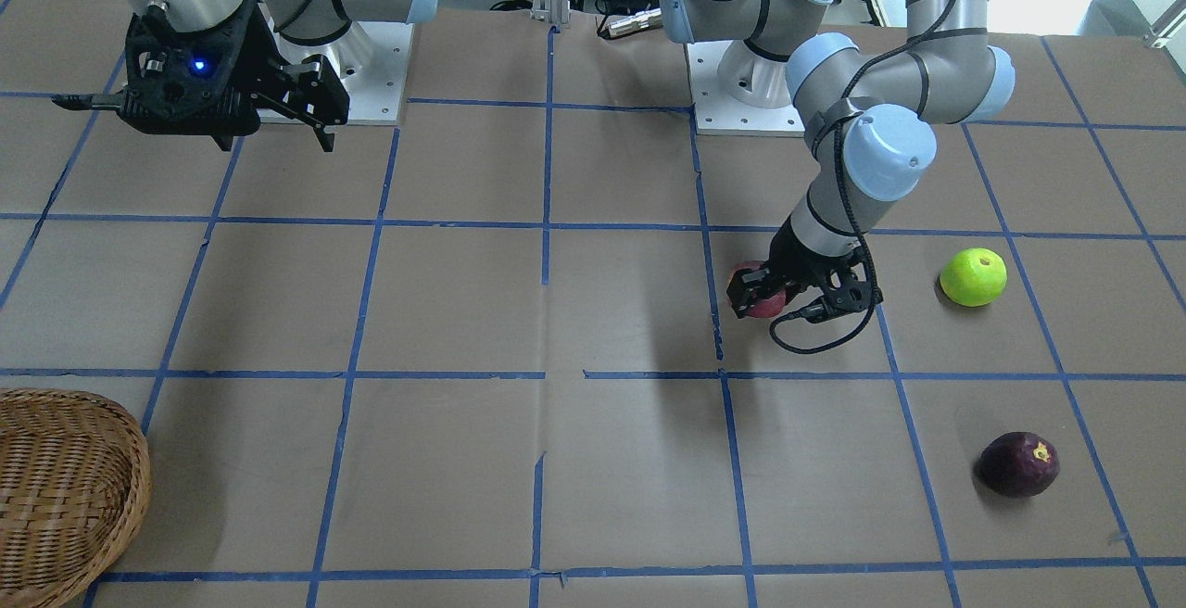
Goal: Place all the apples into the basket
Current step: 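Carry the red apple to the table center and open the left gripper, then grasp the green apple with left gripper while right grasps red apple, then carry red apple to basket with right gripper while left lifts green apple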
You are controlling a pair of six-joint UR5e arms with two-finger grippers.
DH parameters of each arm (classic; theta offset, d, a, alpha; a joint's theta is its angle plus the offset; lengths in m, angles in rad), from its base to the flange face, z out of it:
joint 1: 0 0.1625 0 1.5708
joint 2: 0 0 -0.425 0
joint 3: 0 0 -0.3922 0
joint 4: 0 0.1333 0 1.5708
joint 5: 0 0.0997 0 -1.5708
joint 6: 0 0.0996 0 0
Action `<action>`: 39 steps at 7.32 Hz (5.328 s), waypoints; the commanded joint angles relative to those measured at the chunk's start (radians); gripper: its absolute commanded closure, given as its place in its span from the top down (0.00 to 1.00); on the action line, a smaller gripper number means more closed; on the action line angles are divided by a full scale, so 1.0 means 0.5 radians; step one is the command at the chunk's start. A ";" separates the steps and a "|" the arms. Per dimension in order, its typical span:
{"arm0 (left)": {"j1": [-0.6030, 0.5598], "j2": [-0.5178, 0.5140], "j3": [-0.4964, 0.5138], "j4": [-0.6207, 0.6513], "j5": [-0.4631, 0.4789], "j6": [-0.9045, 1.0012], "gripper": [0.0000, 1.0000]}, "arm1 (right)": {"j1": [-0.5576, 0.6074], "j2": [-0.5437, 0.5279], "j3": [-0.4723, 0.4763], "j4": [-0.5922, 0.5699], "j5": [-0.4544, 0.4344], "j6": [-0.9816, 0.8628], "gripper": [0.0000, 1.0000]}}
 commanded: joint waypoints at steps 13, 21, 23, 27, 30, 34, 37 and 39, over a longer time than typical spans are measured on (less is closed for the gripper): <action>0.261 0.042 0.541 -0.905 0.302 0.821 1.00 | 0.214 0.503 0.125 -0.686 0.311 0.540 1.00; 1.413 -0.034 0.042 -0.371 0.835 2.423 1.00 | 0.660 1.068 0.123 -1.231 0.332 1.030 1.00; 1.447 -0.111 0.032 -0.357 0.841 2.432 1.00 | 0.678 1.099 0.122 -1.295 0.412 1.039 1.00; 1.447 -0.255 0.038 -0.272 0.847 2.441 0.66 | 0.706 1.130 0.116 -1.299 0.357 1.027 0.33; 1.291 -0.069 0.072 -0.384 0.674 2.316 0.26 | 0.688 1.026 0.110 -1.259 0.317 1.036 0.00; 0.461 0.076 0.164 -0.719 0.317 0.952 0.26 | -0.003 0.560 0.028 -0.762 -0.143 0.578 0.00; -0.269 -0.144 0.488 -0.573 -0.089 0.026 0.28 | -0.694 0.602 -0.101 -0.871 -0.159 -0.467 0.00; -0.501 -0.407 0.587 -0.261 -0.125 -0.148 0.29 | -1.035 0.916 -0.236 -1.138 -0.150 -1.027 0.00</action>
